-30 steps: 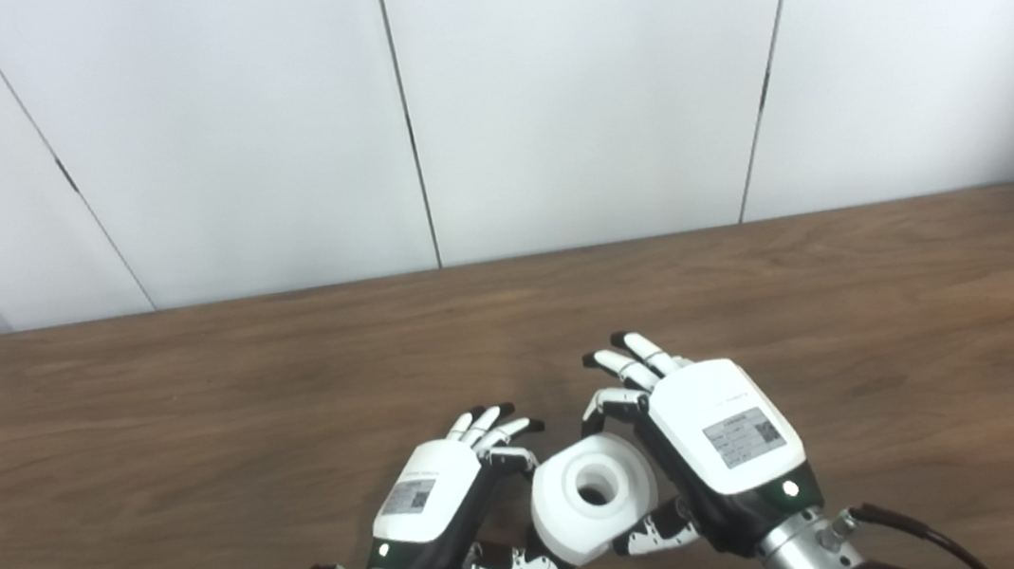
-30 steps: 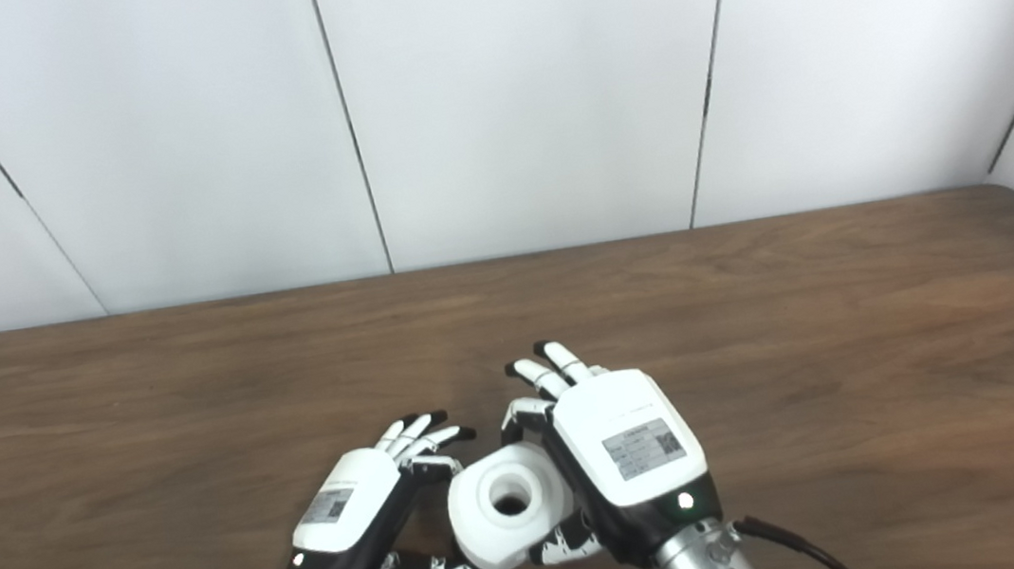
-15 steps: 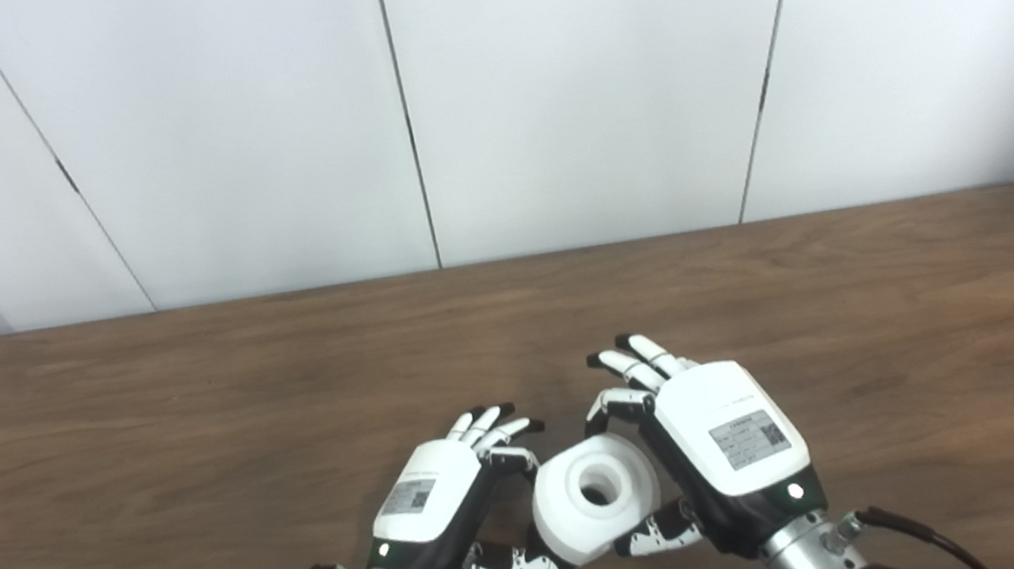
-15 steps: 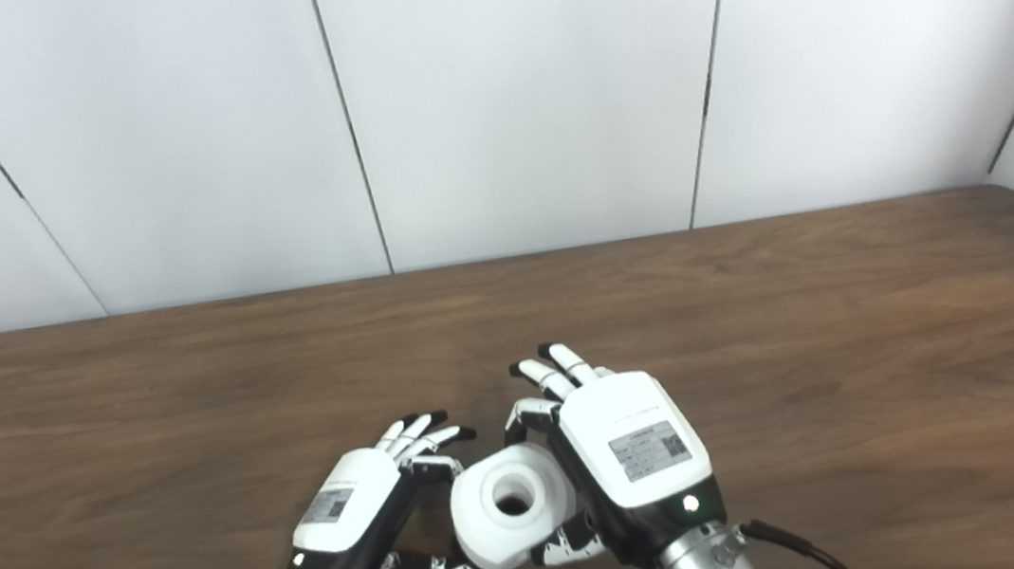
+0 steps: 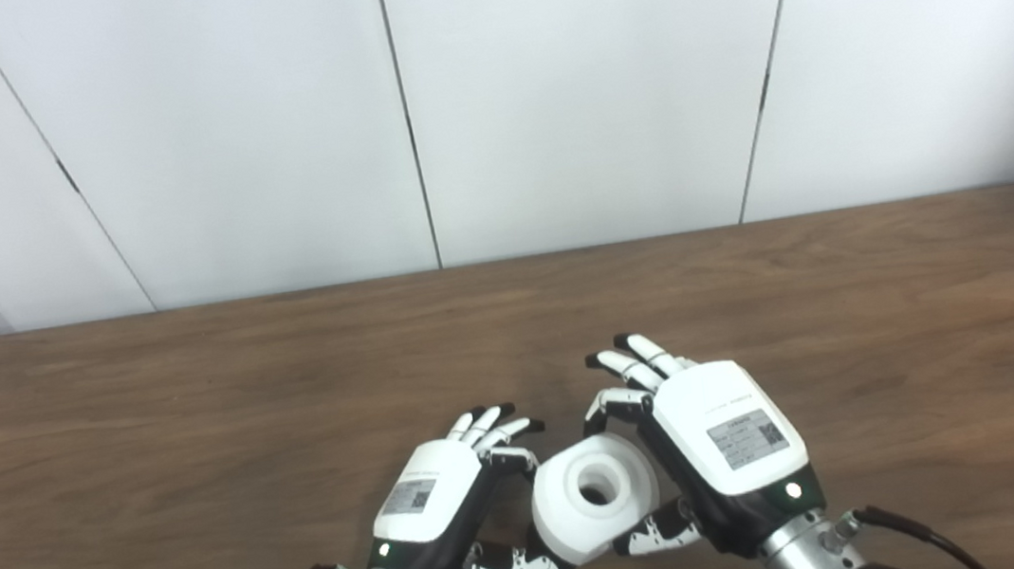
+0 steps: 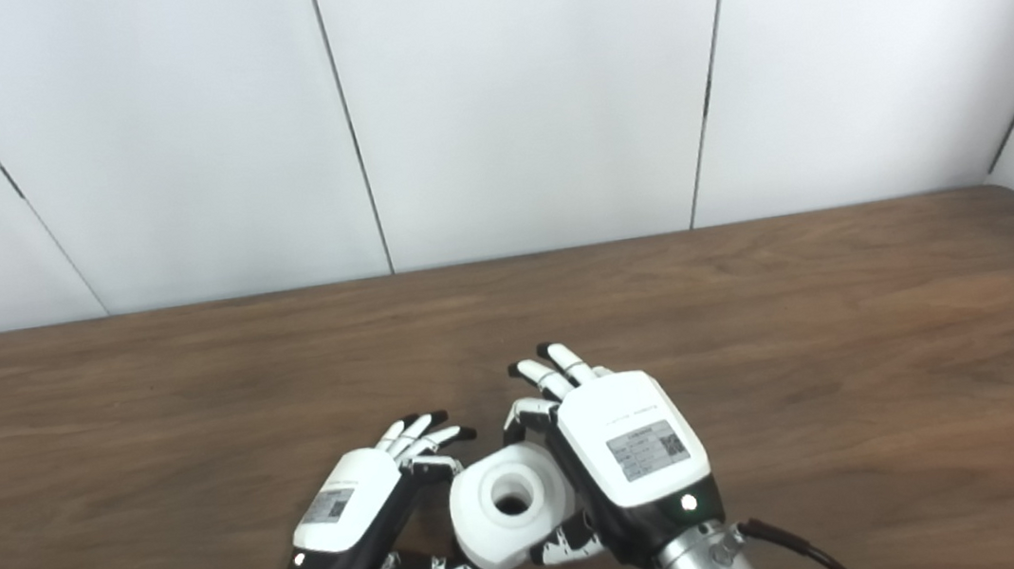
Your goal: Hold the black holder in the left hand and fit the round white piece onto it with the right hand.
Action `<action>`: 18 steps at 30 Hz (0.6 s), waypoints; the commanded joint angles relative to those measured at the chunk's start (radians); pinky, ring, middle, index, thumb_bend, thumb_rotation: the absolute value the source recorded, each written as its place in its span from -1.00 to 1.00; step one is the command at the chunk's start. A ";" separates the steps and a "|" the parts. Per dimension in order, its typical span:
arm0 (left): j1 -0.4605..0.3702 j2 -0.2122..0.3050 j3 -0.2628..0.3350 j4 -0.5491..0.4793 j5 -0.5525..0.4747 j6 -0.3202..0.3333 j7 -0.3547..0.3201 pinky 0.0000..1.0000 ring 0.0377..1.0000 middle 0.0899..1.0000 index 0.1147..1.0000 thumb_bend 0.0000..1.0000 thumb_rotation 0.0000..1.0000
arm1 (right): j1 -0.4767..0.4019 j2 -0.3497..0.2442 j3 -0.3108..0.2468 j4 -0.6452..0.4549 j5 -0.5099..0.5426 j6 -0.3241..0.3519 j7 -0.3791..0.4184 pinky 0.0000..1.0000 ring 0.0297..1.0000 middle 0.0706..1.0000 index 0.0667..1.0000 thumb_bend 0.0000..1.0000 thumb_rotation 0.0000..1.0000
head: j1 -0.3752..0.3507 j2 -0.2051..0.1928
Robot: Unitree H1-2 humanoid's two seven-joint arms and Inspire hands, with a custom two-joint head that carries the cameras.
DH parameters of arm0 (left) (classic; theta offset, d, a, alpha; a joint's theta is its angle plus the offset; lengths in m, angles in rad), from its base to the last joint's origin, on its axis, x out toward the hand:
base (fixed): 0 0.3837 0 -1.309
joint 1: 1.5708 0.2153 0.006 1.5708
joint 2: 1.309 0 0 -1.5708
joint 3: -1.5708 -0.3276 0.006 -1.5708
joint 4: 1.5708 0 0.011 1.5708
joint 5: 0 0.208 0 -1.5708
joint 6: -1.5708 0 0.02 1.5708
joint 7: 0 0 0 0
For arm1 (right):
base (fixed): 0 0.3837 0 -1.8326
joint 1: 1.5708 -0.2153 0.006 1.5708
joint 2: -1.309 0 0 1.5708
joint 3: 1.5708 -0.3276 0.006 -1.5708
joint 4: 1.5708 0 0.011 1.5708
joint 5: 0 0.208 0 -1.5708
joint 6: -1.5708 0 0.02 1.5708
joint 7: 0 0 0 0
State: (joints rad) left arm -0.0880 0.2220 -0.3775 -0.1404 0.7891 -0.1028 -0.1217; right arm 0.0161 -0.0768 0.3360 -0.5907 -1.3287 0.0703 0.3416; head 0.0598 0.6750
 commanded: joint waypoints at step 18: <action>-0.024 -0.015 -0.012 -0.012 0.006 -0.019 0.009 1.00 0.93 0.74 -0.17 0.03 -0.90 | 0.000 -0.013 0.006 0.013 -0.008 -0.015 0.095 0.47 0.87 0.77 -0.11 0.03 -0.69 | 0.000 -0.006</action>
State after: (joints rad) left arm -0.0880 0.2207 -0.3774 -0.1404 0.7928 -0.1017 -0.1226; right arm 0.0069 -0.0765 0.3373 -0.5941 -1.3345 0.0699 0.3636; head 0.0598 0.6688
